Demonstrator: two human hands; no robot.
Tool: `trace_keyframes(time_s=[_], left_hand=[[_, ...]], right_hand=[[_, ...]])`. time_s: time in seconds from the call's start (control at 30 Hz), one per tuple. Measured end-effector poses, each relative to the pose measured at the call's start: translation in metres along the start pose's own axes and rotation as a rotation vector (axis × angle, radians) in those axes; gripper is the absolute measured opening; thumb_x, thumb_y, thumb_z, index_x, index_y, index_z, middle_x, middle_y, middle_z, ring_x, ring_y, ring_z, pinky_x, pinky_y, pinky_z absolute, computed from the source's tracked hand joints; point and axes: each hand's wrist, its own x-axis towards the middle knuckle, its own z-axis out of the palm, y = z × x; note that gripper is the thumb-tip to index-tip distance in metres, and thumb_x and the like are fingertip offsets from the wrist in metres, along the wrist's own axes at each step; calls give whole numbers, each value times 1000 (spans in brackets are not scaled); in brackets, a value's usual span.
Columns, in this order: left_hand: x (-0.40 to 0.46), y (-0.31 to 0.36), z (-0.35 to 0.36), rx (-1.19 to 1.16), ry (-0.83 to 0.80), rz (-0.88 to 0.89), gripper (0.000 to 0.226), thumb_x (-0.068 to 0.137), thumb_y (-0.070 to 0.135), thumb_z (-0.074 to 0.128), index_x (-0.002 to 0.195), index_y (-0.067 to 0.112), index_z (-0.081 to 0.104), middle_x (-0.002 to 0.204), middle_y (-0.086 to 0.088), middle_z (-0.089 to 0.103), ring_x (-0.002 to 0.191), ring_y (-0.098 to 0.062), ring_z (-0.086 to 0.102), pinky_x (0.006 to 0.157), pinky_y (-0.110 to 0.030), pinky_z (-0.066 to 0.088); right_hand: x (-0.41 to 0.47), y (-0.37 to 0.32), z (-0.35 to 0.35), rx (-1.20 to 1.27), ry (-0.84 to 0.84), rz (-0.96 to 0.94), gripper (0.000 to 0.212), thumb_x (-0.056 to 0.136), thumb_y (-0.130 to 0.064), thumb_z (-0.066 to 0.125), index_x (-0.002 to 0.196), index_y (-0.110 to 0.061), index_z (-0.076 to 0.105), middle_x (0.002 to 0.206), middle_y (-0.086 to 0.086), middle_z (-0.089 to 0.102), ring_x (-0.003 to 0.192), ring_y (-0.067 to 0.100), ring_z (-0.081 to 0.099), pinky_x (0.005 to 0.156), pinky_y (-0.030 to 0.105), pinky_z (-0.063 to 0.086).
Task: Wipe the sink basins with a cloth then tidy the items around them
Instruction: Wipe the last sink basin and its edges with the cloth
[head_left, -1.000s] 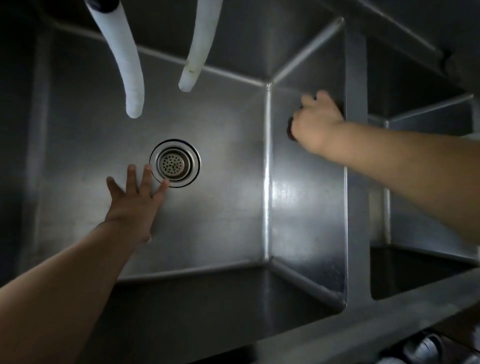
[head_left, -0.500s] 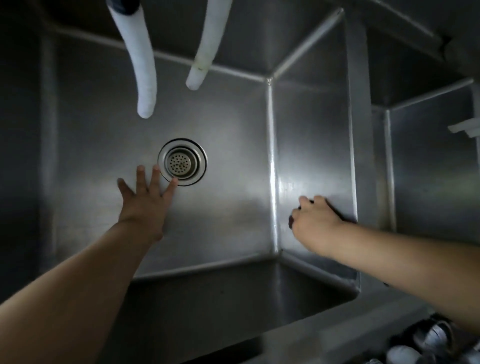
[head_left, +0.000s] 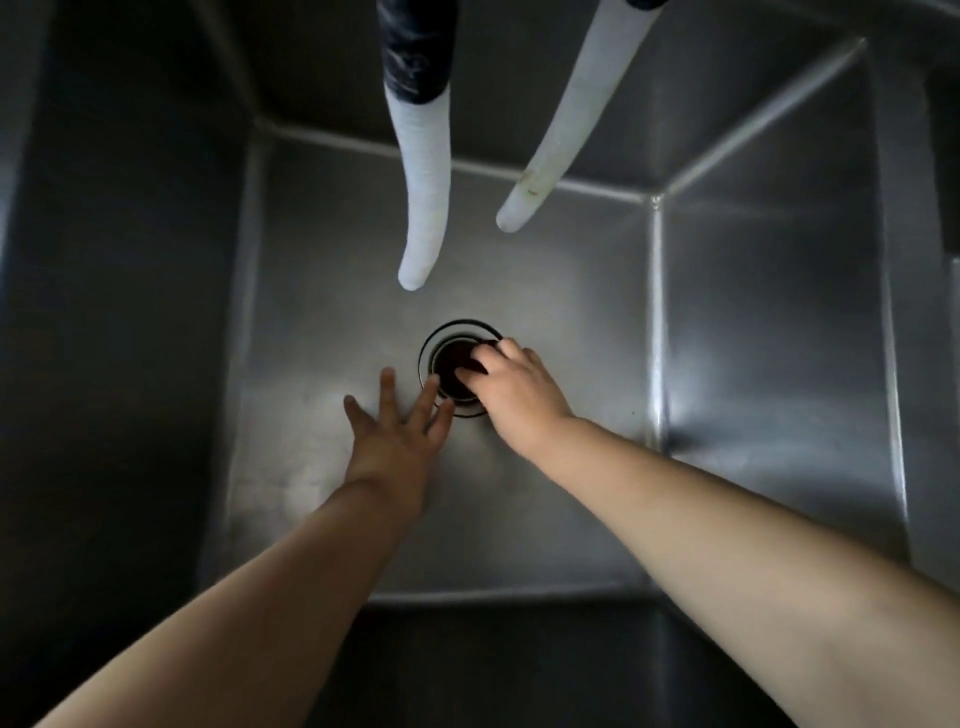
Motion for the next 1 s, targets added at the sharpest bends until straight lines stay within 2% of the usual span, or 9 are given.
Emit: trace_keyframes(time_s=[0.1, 0.17, 0.2, 0.3, 0.37, 0.57, 0.8, 0.87, 1.0], left_hand=[[3, 2, -4, -7, -21, -10, 107, 84, 45, 61, 147, 20, -22, 152, -8, -33, 135, -56, -18, 103, -70, 19], [4, 2, -5, -7, -29, -14, 107, 84, 43, 62, 146, 20, -23, 152, -7, -32, 135, -55, -19, 103, -71, 18], [5, 2, -5, -10, -36, -14, 108, 84, 42, 62, 146, 20, -24, 152, -7, -33, 135, -55, -19, 103, -72, 17], [5, 2, -5, 3, -47, -17, 114, 81, 43, 65, 145, 19, -26, 152, -6, -34, 134, -55, -20, 103, -72, 17], [6, 2, -6, 6, -52, -21, 114, 81, 43, 65, 145, 19, -25, 152, -6, -34, 134, -56, -20, 103, -72, 17], [7, 4, -6, -3, -64, -43, 113, 82, 39, 65, 145, 20, -26, 152, -5, -34, 134, -55, -20, 103, -72, 17], [7, 7, -13, -41, -78, -56, 112, 83, 36, 65, 145, 19, -27, 153, -3, -32, 134, -55, -21, 103, -73, 16], [7, 5, -11, -48, -77, -47, 114, 82, 37, 66, 144, 19, -28, 152, -3, -33, 134, -55, -21, 103, -73, 15], [6, 4, -10, -65, -69, -40, 118, 79, 39, 68, 144, 20, -28, 151, -3, -36, 134, -55, -22, 103, -73, 15]], right_hand=[[16, -6, 11, -157, 6, -11, 23, 66, -29, 77, 84, -15, 74, 87, 3, 67, 88, 24, 61, 73, 27, 48], [26, -15, 10, -192, -66, 7, 29, 45, -38, 83, 61, -18, 71, 63, -6, 63, 65, 15, 61, 59, 20, 44], [28, -16, 12, -184, -68, 20, 30, 48, -42, 81, 64, -18, 72, 66, -7, 64, 68, 12, 62, 62, 20, 43], [34, -11, 18, 37, -109, 85, 29, 91, -32, 51, 111, -16, 64, 120, 2, 56, 115, 22, 48, 92, 25, 36], [37, -3, 18, 160, -168, 75, 33, 96, -29, 42, 123, -19, 59, 130, 3, 46, 122, 28, 39, 98, 26, 31], [33, 1, 1, 258, -219, 91, 26, 95, -21, 45, 115, -18, 62, 127, 4, 42, 118, 29, 34, 97, 28, 31], [22, -6, -1, -171, -39, -79, 5, 69, -20, 72, 74, -17, 72, 87, -3, 65, 99, 24, 54, 75, 32, 41], [20, -7, 8, -203, -69, -62, 12, 78, -19, 66, 88, -17, 72, 100, -1, 63, 109, 25, 49, 83, 36, 39], [20, 0, 14, 129, -111, 39, 29, 89, -8, 49, 111, -17, 65, 121, 4, 54, 116, 27, 37, 97, 36, 30]])
